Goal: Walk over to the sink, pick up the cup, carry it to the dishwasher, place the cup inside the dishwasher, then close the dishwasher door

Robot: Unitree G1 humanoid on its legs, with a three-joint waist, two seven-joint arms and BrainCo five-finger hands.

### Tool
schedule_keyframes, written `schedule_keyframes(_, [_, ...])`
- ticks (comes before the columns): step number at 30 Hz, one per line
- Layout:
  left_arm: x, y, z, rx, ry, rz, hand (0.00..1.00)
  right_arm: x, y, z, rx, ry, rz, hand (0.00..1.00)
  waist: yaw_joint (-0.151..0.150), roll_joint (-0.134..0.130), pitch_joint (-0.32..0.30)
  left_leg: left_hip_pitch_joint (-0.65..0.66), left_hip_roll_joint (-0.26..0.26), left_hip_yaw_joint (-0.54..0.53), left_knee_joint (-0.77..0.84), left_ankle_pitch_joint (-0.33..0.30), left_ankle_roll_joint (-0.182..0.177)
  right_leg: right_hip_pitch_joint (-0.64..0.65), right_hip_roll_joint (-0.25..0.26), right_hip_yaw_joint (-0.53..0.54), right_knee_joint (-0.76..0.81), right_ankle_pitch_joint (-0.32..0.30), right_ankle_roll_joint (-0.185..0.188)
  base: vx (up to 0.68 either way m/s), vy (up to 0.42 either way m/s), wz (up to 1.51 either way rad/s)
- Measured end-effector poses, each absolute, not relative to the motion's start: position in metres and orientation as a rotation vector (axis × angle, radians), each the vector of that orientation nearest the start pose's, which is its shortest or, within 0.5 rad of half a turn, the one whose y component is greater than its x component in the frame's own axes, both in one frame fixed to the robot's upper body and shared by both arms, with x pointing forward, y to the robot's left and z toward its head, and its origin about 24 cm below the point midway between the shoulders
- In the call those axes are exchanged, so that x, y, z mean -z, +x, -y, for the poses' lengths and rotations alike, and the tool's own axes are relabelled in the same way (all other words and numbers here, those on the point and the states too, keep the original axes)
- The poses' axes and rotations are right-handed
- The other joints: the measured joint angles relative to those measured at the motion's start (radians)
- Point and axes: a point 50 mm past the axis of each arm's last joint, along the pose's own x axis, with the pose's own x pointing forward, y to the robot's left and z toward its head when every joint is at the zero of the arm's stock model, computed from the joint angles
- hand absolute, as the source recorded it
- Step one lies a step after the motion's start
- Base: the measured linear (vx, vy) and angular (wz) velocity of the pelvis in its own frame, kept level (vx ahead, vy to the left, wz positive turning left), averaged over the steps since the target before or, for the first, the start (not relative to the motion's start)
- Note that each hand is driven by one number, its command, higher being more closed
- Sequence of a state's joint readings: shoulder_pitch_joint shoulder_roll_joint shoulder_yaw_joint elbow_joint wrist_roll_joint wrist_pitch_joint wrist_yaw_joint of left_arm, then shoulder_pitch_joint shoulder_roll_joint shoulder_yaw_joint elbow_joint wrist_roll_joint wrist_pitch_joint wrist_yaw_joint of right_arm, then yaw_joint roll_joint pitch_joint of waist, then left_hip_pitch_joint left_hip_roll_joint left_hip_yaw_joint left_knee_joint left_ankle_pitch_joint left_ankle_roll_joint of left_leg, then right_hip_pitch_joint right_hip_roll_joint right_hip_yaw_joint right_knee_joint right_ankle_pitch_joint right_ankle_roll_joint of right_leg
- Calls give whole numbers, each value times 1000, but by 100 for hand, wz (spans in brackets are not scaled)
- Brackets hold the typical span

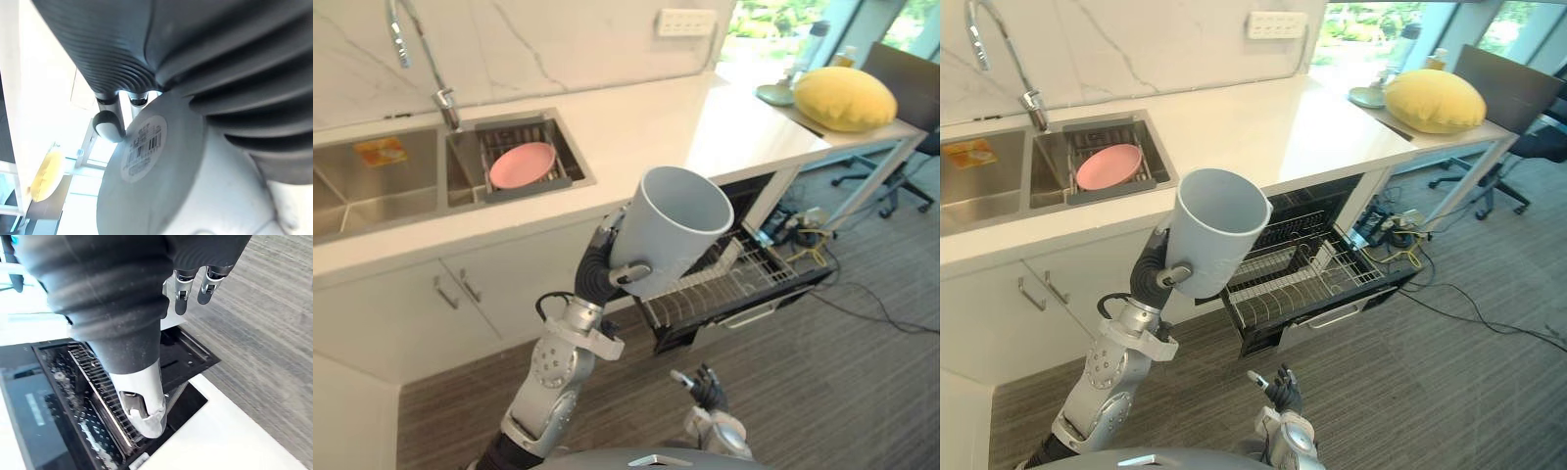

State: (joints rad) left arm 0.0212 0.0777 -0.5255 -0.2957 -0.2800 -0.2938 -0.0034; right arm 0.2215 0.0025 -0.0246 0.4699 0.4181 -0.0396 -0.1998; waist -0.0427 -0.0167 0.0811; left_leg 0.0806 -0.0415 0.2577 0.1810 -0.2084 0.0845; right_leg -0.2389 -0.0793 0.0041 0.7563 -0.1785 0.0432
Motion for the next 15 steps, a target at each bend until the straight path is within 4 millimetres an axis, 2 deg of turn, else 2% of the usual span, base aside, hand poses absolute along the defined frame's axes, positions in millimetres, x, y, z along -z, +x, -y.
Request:
schedule_keyframes(1, [-120,209,-54,497,-334,454,100,99,143,187,458,276,-617,0,-17,7,6,26,-6,23,-11,-9,0,-45,-40,-58,128,-8,-18,53,57,-72])
schedule_keyframes(2, [-117,214,-63,466,-309,448,100,95,132,207,513,110,-525,0,-39,5,7,58,-6,38,-24,-15,-2,-62,-73,-113,181,-10,-20,116,89,-65])
schedule_keyframes(3, [-111,222,-79,393,-293,435,100,85,123,232,560,137,-417,0,-59,17,5,90,-4,57,-49,-16,-8,-61,-103,-173,157,-9,-20,216,103,-79])
schedule_keyframes(4, [-104,230,-96,297,-283,424,100,71,117,252,609,-35,-285,0,-81,19,7,109,0,98,-57,-21,-18,-56,-116,-222,32,-3,-12,242,70,-75])
schedule_keyframes(5, [-103,231,-99,283,-283,422,100,67,117,254,610,-77,-252,0,-82,16,8,113,0,106,-58,-24,-23,-55,-116,-232,0,2,-9,257,-4,-84])
schedule_keyframes(6, [-102,233,-105,247,-274,417,100,59,121,258,614,-34,-220,0,-86,-9,16,111,2,132,-45,-35,-41,-31,-112,-263,-158,60,-5,181,-65,-59])
schedule_keyframes(7, [-102,233,-106,242,-267,416,100,57,125,257,625,0,-200,0,-89,-30,24,109,7,137,-26,-48,-56,6,-94,-285,-256,70,-10,170,-97,-75])
schedule_keyframes(8, [-99,233,-105,243,-265,399,100,45,132,255,625,-1,-115,0,-88,-22,31,105,35,129,-20,-57,-66,55,-47,-298,-365,83,-31,129,-125,-73])
schedule_keyframes(9, [-97,232,-103,254,-264,393,100,20,146,253,577,109,20,0,-90,-2,39,105,65,122,-26,-59,-73,81,5,-294,-451,131,-40,144,-158,-81])
schedule_keyframes(10, [-98,232,-102,269,-263,396,100,-7,156,251,518,177,184,0,-91,7,45,112,80,122,-28,-61,-76,102,34,-285,-500,152,-48,117,-136,-60])
schedule_keyframes(13, [-98,229,-102,273,-279,408,100,-51,166,255,464,189,421,0,-79,17,45,144,97,122,-29,-60,-78,171,74,-272,-598,191,-51,33,-68,-20])
schedule_keyframes(15, [-104,228,-107,252,-276,447,100,-64,169,257,431,200,492,0,-65,25,43,142,104,122,-34,-63,-84,206,97,-266,-694,236,-52,-42,-20,-10])
